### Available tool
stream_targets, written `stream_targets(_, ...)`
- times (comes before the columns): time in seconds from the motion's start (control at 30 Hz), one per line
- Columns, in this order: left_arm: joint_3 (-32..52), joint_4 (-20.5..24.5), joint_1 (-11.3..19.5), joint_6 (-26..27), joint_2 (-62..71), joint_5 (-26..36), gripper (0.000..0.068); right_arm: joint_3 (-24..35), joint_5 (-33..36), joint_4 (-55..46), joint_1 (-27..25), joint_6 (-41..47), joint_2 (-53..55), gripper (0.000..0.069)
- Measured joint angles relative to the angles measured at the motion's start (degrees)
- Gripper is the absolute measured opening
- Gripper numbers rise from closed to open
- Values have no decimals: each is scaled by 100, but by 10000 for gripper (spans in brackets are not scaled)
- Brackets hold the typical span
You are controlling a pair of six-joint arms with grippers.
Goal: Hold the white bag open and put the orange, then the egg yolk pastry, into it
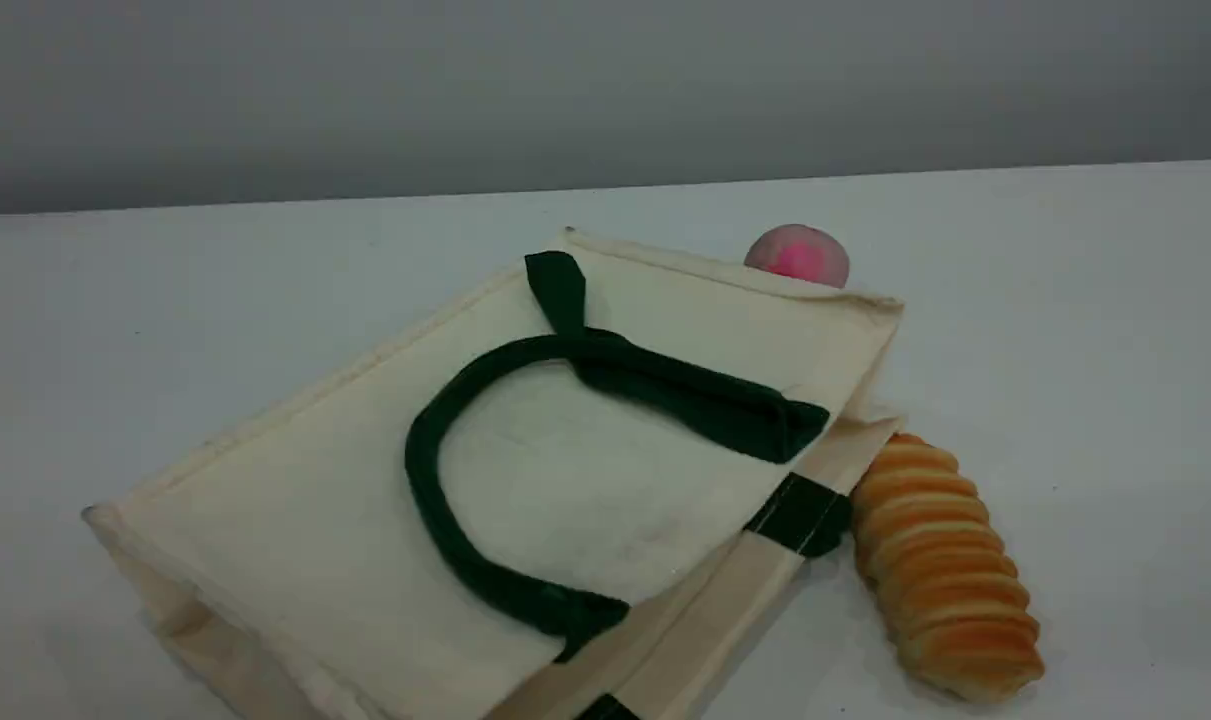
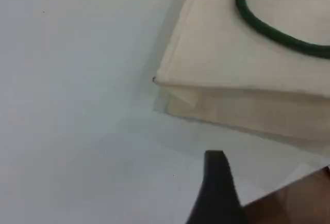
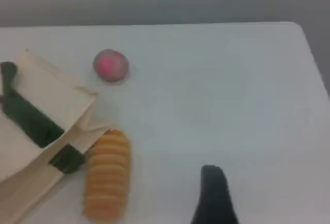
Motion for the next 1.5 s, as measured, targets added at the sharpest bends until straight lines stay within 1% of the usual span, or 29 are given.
stream_targets(0.1, -5, -5, 0, -6, 0, 0, 467, 0, 0, 0, -329, 0, 0, 456)
stream_targets(0.2, -5, -5, 137, -6, 0, 0, 467, 0, 0, 6, -380, 0, 0, 456)
stream_targets(0.33, -5, -5, 614, -6, -10, 0, 467, -5, 22, 16, -360, 0, 0, 456)
stream_targets(0.4, -5, -5, 925, -6, -133, 0, 467, -5, 22, 16, -360, 0, 0, 456)
stream_targets(0.5, -5, -5, 1312, -6, -426, 0, 466, -5, 22, 16, -360, 0, 0, 456)
stream_targets(0.57, -5, -5, 1442, -6, -658, 0, 466, -5, 22, 16, -359, 0, 0, 456)
stream_targets(0.7, -5, -10, 1449, -6, -959, 10, 466, -5, 22, 11, -359, 0, 0, 456)
stream_targets(1.5, -5, -10, 1442, -6, -946, -1, 465, -5, 28, 11, -359, 0, 0, 454)
